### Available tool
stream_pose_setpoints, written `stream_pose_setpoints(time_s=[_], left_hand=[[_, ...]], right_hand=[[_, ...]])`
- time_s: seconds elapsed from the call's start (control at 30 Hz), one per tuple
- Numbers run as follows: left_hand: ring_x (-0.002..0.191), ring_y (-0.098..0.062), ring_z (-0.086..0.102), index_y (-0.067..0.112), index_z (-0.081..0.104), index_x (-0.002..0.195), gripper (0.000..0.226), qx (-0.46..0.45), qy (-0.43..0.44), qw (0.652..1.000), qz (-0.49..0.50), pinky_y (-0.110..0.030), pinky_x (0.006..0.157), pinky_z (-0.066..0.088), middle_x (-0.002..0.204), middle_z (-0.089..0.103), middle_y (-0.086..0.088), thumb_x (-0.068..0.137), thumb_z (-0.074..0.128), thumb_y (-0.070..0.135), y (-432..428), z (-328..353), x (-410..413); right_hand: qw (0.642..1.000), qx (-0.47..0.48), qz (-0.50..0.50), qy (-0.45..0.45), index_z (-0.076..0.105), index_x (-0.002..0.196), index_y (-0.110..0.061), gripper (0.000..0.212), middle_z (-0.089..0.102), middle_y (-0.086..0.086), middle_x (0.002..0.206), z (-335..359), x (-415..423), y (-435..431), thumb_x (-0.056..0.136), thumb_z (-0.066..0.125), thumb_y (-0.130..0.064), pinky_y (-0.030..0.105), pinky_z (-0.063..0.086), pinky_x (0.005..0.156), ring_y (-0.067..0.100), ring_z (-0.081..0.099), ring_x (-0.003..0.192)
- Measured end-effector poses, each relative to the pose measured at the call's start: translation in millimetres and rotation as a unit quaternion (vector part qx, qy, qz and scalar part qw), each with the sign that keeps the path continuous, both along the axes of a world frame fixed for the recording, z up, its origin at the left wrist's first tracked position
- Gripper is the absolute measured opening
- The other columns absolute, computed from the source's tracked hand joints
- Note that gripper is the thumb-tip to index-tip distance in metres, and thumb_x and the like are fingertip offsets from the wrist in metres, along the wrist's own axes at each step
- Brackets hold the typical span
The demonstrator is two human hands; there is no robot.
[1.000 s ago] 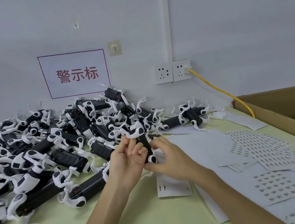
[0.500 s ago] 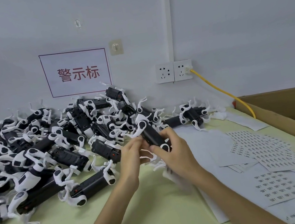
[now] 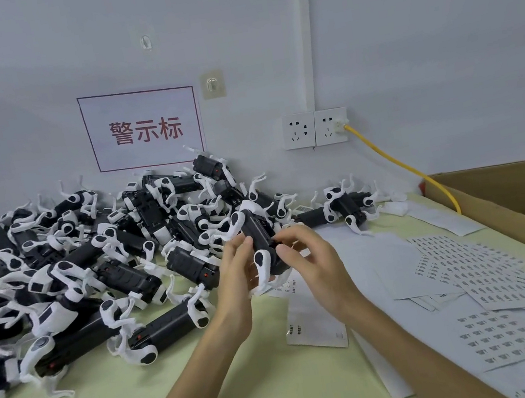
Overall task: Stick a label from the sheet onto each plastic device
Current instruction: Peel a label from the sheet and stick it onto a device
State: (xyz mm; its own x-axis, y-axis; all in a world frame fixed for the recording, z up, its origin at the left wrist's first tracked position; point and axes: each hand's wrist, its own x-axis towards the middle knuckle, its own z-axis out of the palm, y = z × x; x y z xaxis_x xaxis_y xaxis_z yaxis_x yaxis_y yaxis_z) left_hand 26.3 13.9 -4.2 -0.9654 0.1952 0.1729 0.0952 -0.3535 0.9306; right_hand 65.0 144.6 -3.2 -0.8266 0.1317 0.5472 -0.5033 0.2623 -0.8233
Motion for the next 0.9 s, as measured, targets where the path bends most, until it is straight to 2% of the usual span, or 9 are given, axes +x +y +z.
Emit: stream_pose_setpoints(time_s=[0.17,0.27,0.33,0.43,0.57,0.63,0.7,0.83,0.9], left_hand=[[0.099,0.01,0.054,0.043,0.062,0.112,0.014,-0.054,0.012,0.998,-0.004,-0.021,0.083,0.038,0.127,0.059,0.016,0.101,0.056,0.037,0.1,-1.0,4.6],[0.094,0.012,0.056,0.038,0.061,0.116,0.017,-0.063,0.031,0.997,-0.013,-0.02,0.077,0.04,0.125,0.058,0.013,0.1,0.059,0.034,0.7,-2.5,2.4],[0.079,0.009,0.063,0.031,0.06,0.12,0.022,-0.082,0.089,0.992,-0.023,-0.013,0.069,0.046,0.102,0.069,0.011,0.101,0.059,0.021,0.9,-4.1,2.9],[0.076,-0.001,0.07,0.025,0.057,0.122,0.028,-0.127,0.142,0.981,-0.048,-0.01,0.066,0.049,0.085,0.076,0.01,0.101,0.059,0.008,2.9,-8.2,6.5],[0.08,-0.012,0.069,0.037,0.062,0.12,0.027,-0.144,0.108,0.981,-0.077,-0.016,0.072,0.05,0.095,0.077,-0.002,0.096,0.067,0.026,7.6,-10.7,10.6],[0.09,-0.023,0.068,0.036,0.065,0.12,0.035,-0.121,0.075,0.986,-0.089,-0.038,0.09,0.051,0.11,0.071,-0.017,0.085,0.066,0.034,6.5,-9.4,9.6],[0.098,-0.027,0.068,0.027,0.065,0.124,0.041,-0.091,0.055,0.988,-0.108,-0.049,0.094,0.048,0.116,0.068,-0.021,0.083,0.062,0.032,2.7,-7.7,7.2],[0.12,-0.035,0.064,0.012,0.061,0.131,0.048,-0.041,0.019,0.988,-0.147,-0.05,0.094,0.05,0.126,0.068,-0.019,0.086,0.057,0.029,-1.3,-8.6,0.4],[0.113,-0.03,0.069,0.011,0.065,0.129,0.043,-0.012,-0.001,0.988,-0.152,-0.038,0.084,0.058,0.122,0.071,-0.02,0.091,0.055,0.028,-1.9,-8.2,-0.2]], right_hand=[[0.999,-0.009,-0.033,0.019,0.069,0.085,-0.023,0.008,0.065,-0.02,0.089,0.7,-1.3,5.5,0.088,0.071,-0.017,0.013,0.044,0.067,0.0,0.058,0.079],[0.998,-0.016,-0.052,0.018,0.069,0.08,-0.019,0.012,0.066,-0.017,0.085,0.5,-2.2,7.2,0.087,0.074,-0.011,0.011,0.043,0.066,0.0,0.058,0.075],[0.997,-0.026,-0.074,0.016,0.067,0.077,-0.016,0.014,0.067,-0.011,0.082,0.6,-3.6,6.5,0.088,0.073,-0.012,0.011,0.041,0.068,0.001,0.059,0.074],[0.992,-0.061,-0.106,0.012,0.066,0.076,-0.013,0.014,0.066,-0.008,0.078,2.6,-5.9,10.9,0.09,0.071,-0.014,0.018,0.043,0.07,0.005,0.057,0.071],[0.985,-0.136,-0.106,-0.023,0.066,0.08,-0.017,0.011,0.066,-0.015,0.072,7.6,-6.3,17.6,0.088,0.074,-0.017,0.025,0.048,0.068,0.003,0.058,0.068],[0.977,-0.196,-0.056,-0.07,0.066,0.085,-0.013,0.01,0.068,-0.004,0.081,8.8,-7.2,18.8,0.088,0.074,-0.018,0.033,0.05,0.073,0.014,0.059,0.075],[0.959,-0.257,0.008,-0.12,0.064,0.091,-0.01,0.009,0.066,0.007,0.091,9.7,-7.4,19.0,0.09,0.071,-0.016,0.039,0.048,0.077,0.023,0.055,0.081],[0.939,-0.304,0.046,-0.153,0.061,0.084,-0.015,0.011,0.064,-0.003,0.077,11.2,-7.1,20.5,0.092,0.067,-0.012,0.026,0.045,0.064,0.014,0.051,0.061],[0.947,-0.281,0.042,-0.149,0.062,0.081,-0.016,0.013,0.062,-0.005,0.073,10.9,-6.8,21.1,0.092,0.068,-0.013,0.024,0.043,0.062,0.012,0.051,0.06]])
